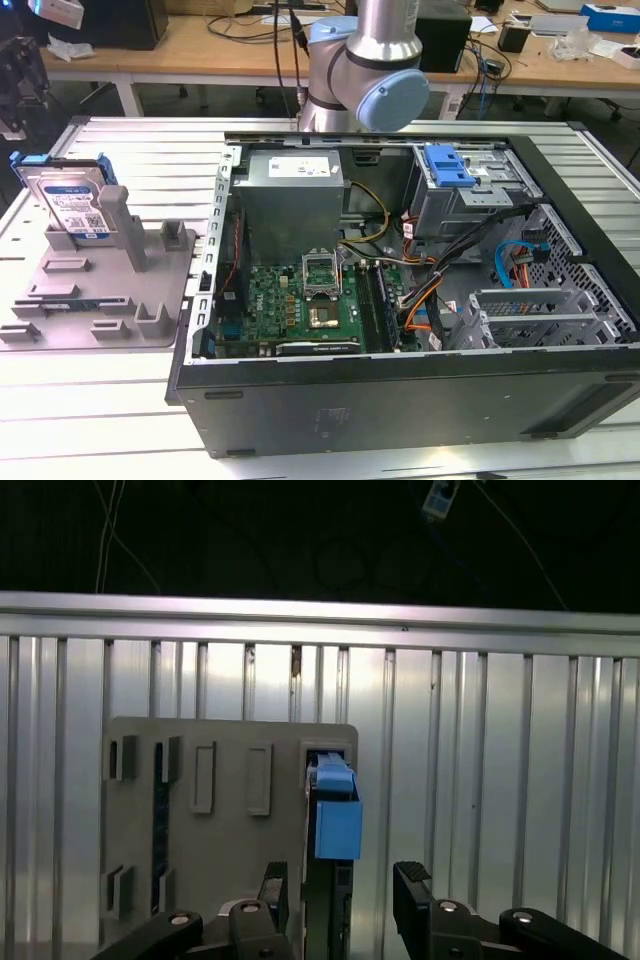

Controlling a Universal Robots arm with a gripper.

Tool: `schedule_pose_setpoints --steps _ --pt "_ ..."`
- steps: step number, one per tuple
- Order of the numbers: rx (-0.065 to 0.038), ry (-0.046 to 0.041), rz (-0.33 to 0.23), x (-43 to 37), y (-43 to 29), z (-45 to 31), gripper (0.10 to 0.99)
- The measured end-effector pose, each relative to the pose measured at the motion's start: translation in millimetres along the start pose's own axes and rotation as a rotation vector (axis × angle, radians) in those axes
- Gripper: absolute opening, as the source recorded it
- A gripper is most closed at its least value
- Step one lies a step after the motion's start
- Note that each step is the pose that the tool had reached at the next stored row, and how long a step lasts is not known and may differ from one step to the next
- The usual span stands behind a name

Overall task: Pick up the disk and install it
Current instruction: 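Pick up the disk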

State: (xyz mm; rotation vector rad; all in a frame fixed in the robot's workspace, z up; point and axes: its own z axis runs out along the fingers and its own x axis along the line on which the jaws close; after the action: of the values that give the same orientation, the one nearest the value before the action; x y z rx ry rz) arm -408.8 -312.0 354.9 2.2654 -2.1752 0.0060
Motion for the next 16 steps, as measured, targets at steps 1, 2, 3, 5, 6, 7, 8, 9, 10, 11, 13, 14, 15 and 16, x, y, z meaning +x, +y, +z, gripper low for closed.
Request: schedule_pose_setpoints --steps 1,2,3,5,6,7,8,9,10,11,13,14,15,16 --pt "0.0 0.0 -0.003 -0.1 1.6 0.9 0.541" --pt "0.0 -0.0001 -0.007 -0.1 2.8 2.6 0.541" --pt "0.0 -0.0001 -0.011 -0.1 2.9 3.3 0.541" --pt "-0.001 0.0 -0.017 -0.1 3.0 4.0 0.541" --pt "-0.001 -0.0002 -0.019 -0.1 3.0 4.7 0.541" --pt "-0.001 -0.0001 -0.021 -0.1 3.0 5.3 0.541" --pt "-0.001 -0.0002 -0.023 -0.1 3.1 5.9 0.541" --pt "-0.001 -0.0001 -0.027 0.2 3.1 7.2 0.541" --pt "-0.001 -0.0001 -0.031 1.0 3.1 8.4 0.541" --pt "-0.001 -0.0001 -0.033 2.0 3.1 9.2 0.541" --pt "-0.001 -0.0002 -0.036 4.0 3.2 10.5 0.541" --pt "-0.001 -0.0002 -0.037 4.7 3.3 11.1 0.541" --pt "-0.001 -0.0002 -0.039 5.7 3.4 12.1 0.541" --pt "-0.001 -0.0001 -0.041 6.2 3.6 13.7 0.541"
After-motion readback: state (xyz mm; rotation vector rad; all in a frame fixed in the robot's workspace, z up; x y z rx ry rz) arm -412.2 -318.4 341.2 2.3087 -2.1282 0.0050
